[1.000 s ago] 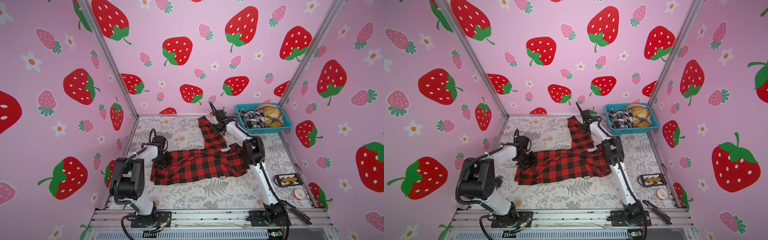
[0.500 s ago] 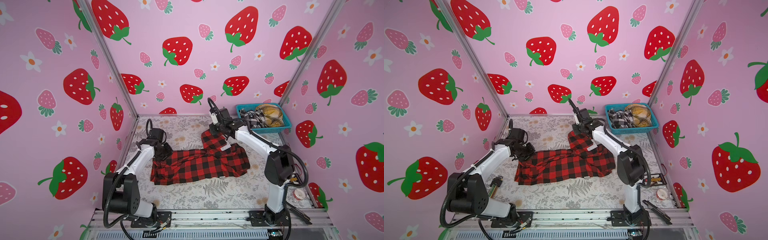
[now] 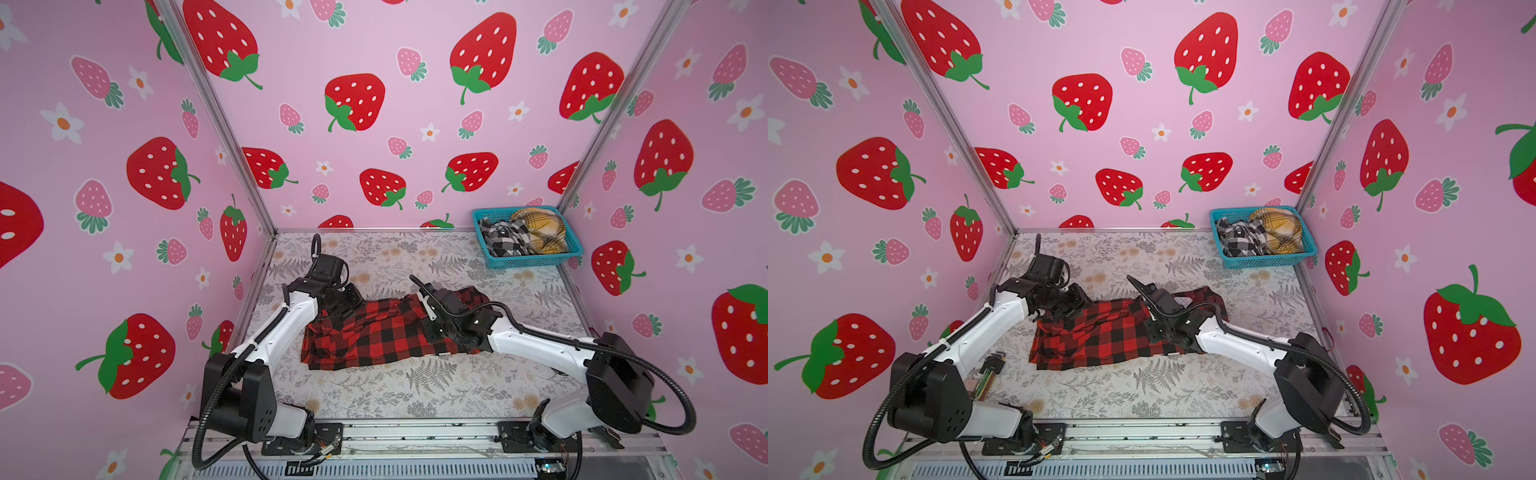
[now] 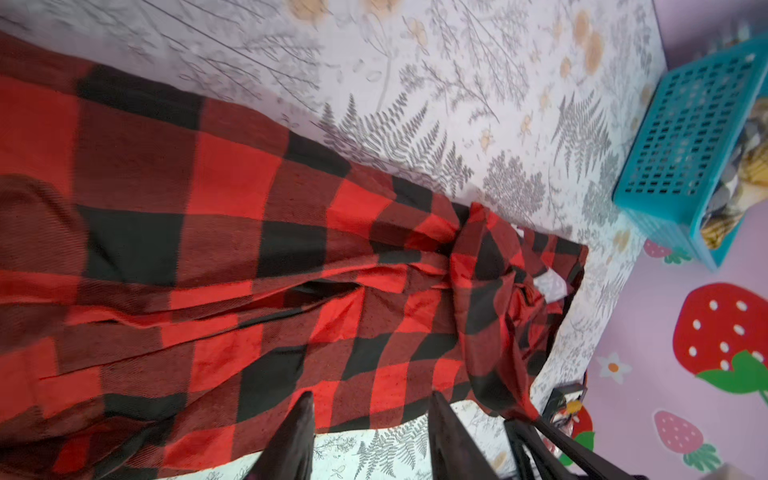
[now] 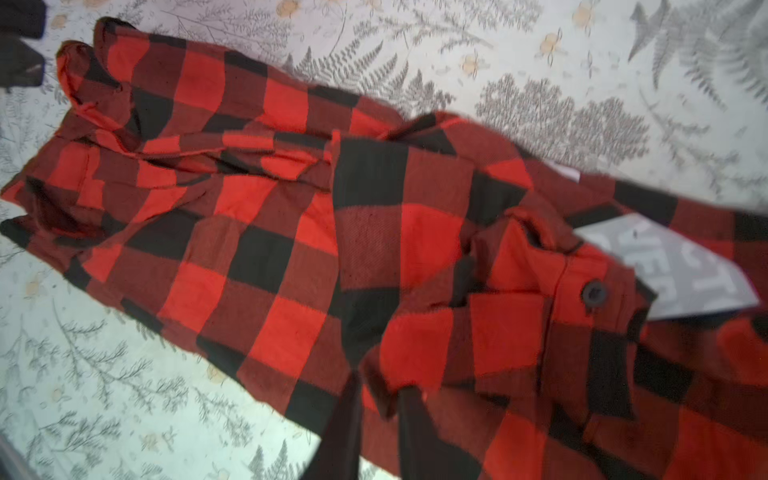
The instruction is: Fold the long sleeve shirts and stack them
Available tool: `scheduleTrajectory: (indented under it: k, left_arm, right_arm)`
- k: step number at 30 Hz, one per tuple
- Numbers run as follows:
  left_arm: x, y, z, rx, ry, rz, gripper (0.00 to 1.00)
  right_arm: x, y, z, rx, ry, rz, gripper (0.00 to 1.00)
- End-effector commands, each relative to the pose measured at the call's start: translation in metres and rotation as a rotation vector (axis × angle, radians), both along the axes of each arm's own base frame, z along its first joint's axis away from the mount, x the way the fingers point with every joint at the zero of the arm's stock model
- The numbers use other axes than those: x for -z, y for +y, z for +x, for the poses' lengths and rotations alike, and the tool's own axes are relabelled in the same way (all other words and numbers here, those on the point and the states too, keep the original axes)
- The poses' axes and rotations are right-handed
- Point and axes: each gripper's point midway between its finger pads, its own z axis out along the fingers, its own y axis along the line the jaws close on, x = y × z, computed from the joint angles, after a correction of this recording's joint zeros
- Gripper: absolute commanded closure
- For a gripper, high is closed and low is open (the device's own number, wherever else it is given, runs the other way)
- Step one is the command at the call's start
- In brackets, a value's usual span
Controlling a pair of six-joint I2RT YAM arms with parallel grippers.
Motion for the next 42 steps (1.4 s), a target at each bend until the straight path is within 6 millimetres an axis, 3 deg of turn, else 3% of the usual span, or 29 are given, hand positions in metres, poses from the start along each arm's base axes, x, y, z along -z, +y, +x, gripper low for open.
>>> scheduleTrajectory:
  k: [1, 4, 6, 8, 10, 13, 16, 19, 22, 26, 36, 42]
  left_arm:
    - [-0.025, -0.047, 0.021, 0.193, -0.112, -0.029, 0.53]
    - [-0.037, -0.085, 0.039, 0.374, -0.190, 0.030, 0.52]
    - [-0.041, -0.113, 0.051, 0.491, -0.222, 0.062, 0.52]
    - [-0.041, -0.143, 0.062, 0.598, -0.256, 0.099, 0.52]
    - [-0.034, -0.169, 0.069, 0.703, -0.272, 0.134, 0.52]
    - [-0.014, -0.204, 0.069, 0.871, -0.261, 0.168, 0.51]
    - [0.006, -0.223, 0.067, 0.947, -0.241, 0.139, 0.51]
    - [0.024, -0.232, 0.060, 1.000, -0.229, 0.135, 0.51]
    - [0.035, -0.244, 0.045, 1.067, -0.217, 0.128, 0.51]
    - [0.059, -0.243, 0.040, 1.100, -0.189, 0.207, 0.51]
    - [0.086, -0.246, 0.040, 1.111, -0.163, 0.280, 0.55]
    - [0.102, -0.242, 0.041, 1.103, -0.133, 0.325, 0.70]
  right_arm:
    - [-0.006, -0.020, -0.023, 0.074, 0.080, 0.073, 0.52]
    - [-0.029, -0.056, -0.020, 0.209, 0.037, 0.079, 0.40]
    - [-0.041, -0.083, -0.009, 0.330, 0.030, 0.088, 0.39]
    - [-0.039, -0.118, 0.006, 0.481, 0.082, 0.095, 0.47]
    - [-0.026, -0.137, 0.012, 0.559, 0.169, 0.116, 0.57]
    - [-0.013, -0.145, 0.021, 0.592, 0.241, 0.170, 0.64]
    - [-0.014, -0.144, 0.037, 0.597, 0.265, 0.222, 0.69]
    - [-0.021, -0.143, 0.060, 0.602, 0.266, 0.268, 0.71]
    - [-0.014, -0.150, 0.079, 0.641, 0.289, 0.253, 0.73]
    - [-0.005, -0.155, 0.091, 0.665, 0.331, 0.275, 0.76]
    - [0.002, -0.166, 0.084, 0.677, 0.338, 0.271, 0.77]
    - [0.000, -0.168, 0.082, 0.679, 0.330, 0.277, 0.77]
